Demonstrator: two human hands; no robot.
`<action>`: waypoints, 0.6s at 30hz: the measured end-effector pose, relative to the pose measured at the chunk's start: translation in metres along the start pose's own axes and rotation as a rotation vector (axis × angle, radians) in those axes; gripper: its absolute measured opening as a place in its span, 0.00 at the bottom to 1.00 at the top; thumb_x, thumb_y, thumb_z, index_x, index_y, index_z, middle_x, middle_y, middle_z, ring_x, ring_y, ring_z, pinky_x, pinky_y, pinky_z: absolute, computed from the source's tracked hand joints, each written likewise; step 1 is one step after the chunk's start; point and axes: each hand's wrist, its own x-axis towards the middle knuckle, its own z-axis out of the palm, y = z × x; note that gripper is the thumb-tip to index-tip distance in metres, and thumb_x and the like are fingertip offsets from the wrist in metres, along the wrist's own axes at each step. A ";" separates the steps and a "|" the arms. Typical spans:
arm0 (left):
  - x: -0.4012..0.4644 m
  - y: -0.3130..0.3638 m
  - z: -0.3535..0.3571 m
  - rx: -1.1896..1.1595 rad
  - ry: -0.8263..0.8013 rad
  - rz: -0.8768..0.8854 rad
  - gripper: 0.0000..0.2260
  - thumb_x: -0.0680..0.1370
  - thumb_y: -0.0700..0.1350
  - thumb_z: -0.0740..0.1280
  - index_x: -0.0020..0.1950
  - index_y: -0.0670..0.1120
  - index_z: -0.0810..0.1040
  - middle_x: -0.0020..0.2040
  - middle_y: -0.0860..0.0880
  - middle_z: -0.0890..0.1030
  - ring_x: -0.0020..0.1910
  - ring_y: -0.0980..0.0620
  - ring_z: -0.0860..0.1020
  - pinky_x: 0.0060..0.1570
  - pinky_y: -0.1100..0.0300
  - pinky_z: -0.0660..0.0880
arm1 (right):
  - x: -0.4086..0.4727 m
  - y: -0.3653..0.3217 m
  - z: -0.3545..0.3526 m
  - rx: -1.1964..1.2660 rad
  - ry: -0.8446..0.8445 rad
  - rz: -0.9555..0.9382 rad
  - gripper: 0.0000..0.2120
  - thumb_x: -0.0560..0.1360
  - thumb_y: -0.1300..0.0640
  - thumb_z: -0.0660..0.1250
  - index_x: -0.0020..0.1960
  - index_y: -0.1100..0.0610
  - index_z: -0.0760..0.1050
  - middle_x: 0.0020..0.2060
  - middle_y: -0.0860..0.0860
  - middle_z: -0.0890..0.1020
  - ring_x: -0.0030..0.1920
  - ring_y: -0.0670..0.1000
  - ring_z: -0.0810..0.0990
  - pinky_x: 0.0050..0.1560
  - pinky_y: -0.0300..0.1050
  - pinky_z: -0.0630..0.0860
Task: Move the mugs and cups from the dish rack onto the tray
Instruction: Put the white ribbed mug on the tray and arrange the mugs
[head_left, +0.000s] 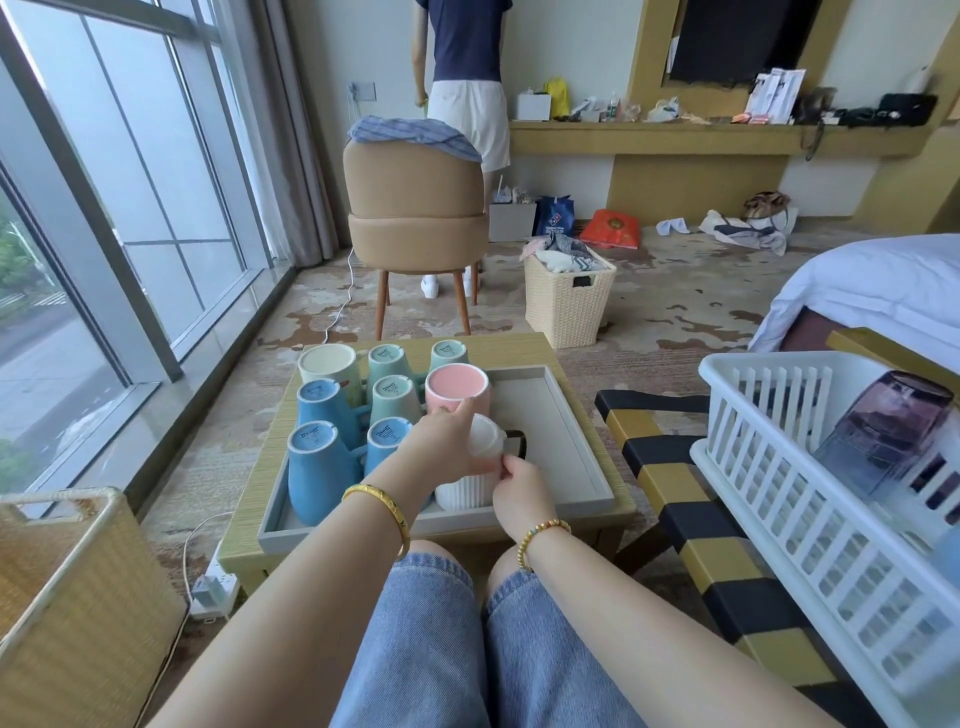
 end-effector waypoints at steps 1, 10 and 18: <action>0.000 0.001 0.001 0.021 0.021 -0.006 0.39 0.70 0.60 0.70 0.72 0.47 0.54 0.62 0.40 0.73 0.58 0.41 0.74 0.54 0.51 0.73 | 0.002 0.000 -0.001 -0.014 -0.029 -0.001 0.14 0.78 0.66 0.51 0.53 0.60 0.75 0.34 0.48 0.73 0.39 0.51 0.73 0.34 0.39 0.68; -0.003 0.010 0.004 0.186 0.135 -0.070 0.38 0.68 0.67 0.66 0.68 0.45 0.60 0.59 0.40 0.76 0.58 0.41 0.74 0.60 0.49 0.68 | 0.013 0.000 -0.009 -0.044 -0.151 -0.027 0.20 0.78 0.66 0.49 0.65 0.55 0.70 0.43 0.51 0.75 0.33 0.44 0.69 0.31 0.36 0.64; -0.004 0.014 0.002 0.267 0.159 -0.086 0.37 0.69 0.69 0.63 0.67 0.45 0.62 0.60 0.40 0.76 0.59 0.42 0.74 0.62 0.50 0.65 | 0.023 0.006 -0.012 -0.068 -0.213 -0.036 0.22 0.79 0.66 0.50 0.70 0.53 0.66 0.58 0.55 0.77 0.49 0.51 0.74 0.46 0.41 0.72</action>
